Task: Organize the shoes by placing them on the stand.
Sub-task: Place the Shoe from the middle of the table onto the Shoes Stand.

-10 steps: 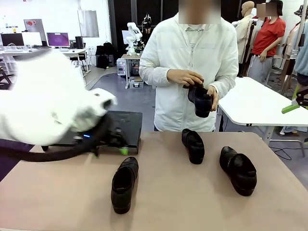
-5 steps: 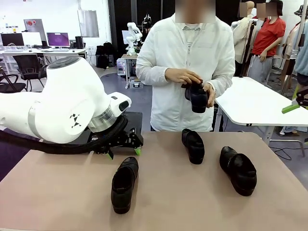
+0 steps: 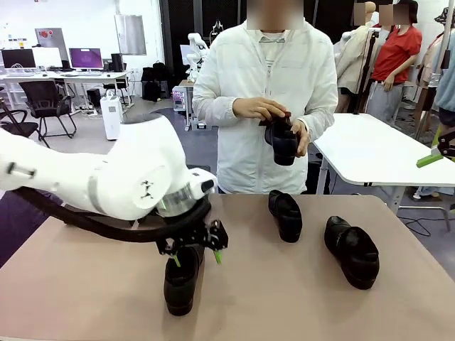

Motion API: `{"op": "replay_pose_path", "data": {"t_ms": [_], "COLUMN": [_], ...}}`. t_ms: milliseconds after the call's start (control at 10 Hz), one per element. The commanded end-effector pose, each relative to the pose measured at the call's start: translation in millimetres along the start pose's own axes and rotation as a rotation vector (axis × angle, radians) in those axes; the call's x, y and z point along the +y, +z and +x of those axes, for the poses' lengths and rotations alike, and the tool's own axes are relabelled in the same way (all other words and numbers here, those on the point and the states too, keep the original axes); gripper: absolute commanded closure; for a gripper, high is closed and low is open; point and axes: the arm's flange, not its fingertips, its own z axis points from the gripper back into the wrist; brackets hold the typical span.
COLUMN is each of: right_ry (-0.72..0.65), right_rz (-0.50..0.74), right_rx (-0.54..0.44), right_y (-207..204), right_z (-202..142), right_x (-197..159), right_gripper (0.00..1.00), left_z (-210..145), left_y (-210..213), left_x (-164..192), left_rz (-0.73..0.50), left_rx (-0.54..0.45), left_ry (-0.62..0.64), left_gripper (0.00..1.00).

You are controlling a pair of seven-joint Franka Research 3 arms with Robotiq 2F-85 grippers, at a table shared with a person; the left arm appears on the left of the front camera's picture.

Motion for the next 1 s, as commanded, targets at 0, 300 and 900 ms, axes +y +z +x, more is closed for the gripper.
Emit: {"op": "replay_pose_path", "data": {"t_ms": [0,300,900], "right_ry": [0.0,0.0,0.0], "right_rz": [-0.002,-0.002,-0.002], "right_rx": [0.003,0.003,0.003], "right_y": [1.4,1.4,1.4], "right_z": [-0.7,-0.7,-0.7], "right_x": [-0.2,-0.2,-0.2], "right_gripper": [0.0,0.0,0.0], "left_z": [18.2,24.4,26.3], "left_y": [-15.0,-44.6,-56.2], "left_x": [-6.7,-9.4,-8.4], "left_rz": [0.037,0.075,0.136], "left_rx": [0.089,0.165,0.179], "left_ry": [-0.012,0.001,0.023], "left_gripper": [0.0,0.0,1.0]}}
